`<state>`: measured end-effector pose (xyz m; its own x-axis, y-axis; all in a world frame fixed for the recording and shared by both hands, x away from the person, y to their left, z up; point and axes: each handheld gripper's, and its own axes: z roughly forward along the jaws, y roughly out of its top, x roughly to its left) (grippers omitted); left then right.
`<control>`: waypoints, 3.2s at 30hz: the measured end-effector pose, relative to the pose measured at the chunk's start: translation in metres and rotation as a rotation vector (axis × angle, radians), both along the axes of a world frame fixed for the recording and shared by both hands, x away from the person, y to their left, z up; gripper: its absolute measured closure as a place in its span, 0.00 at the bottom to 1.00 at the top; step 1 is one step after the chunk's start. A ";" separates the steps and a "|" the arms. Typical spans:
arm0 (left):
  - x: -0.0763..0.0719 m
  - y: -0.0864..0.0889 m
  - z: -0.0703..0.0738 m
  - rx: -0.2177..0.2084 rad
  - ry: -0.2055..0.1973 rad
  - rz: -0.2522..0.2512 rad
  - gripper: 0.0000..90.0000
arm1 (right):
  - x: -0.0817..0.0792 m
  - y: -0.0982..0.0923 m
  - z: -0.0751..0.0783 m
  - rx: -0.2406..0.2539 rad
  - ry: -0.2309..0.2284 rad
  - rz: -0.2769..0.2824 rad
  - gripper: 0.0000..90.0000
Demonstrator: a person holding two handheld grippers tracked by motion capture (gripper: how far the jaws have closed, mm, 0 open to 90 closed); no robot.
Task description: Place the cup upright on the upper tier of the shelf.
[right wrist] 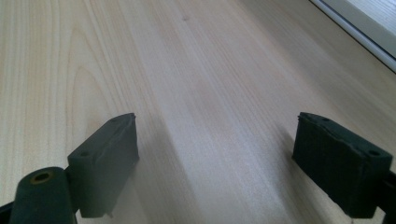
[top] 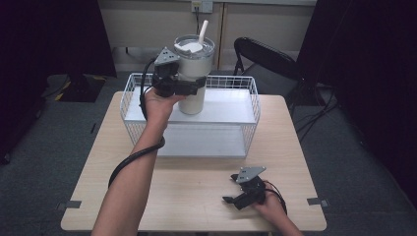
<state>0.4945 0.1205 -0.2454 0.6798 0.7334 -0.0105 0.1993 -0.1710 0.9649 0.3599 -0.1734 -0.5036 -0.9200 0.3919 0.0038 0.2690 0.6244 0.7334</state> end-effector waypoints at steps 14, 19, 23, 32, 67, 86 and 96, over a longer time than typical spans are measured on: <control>-0.003 0.009 -0.003 -0.017 0.003 -0.010 0.09 | 0.000 0.000 0.000 0.001 -0.001 0.000 0.15; -0.004 0.010 -0.004 -0.013 -0.006 -0.015 0.09 | 0.000 0.000 0.000 0.001 -0.001 0.000 0.15; -0.005 0.010 -0.004 -0.008 -0.005 -0.014 0.09 | 0.000 0.000 0.000 0.001 -0.001 0.000 0.15; -0.005 0.009 -0.002 0.006 0.012 -0.009 0.09 | 0.000 0.000 0.000 0.001 -0.001 0.000 0.15; -0.022 0.025 -0.001 0.049 0.028 -0.013 0.15 | 0.000 0.000 0.000 0.001 -0.002 -0.001 0.15; -0.039 0.044 -0.002 0.049 0.050 -0.009 0.18 | 0.000 0.000 0.000 0.002 0.000 -0.003 0.15; -0.058 0.055 -0.006 0.046 0.046 -0.023 0.18 | 0.000 0.000 0.000 0.002 -0.001 -0.003 0.15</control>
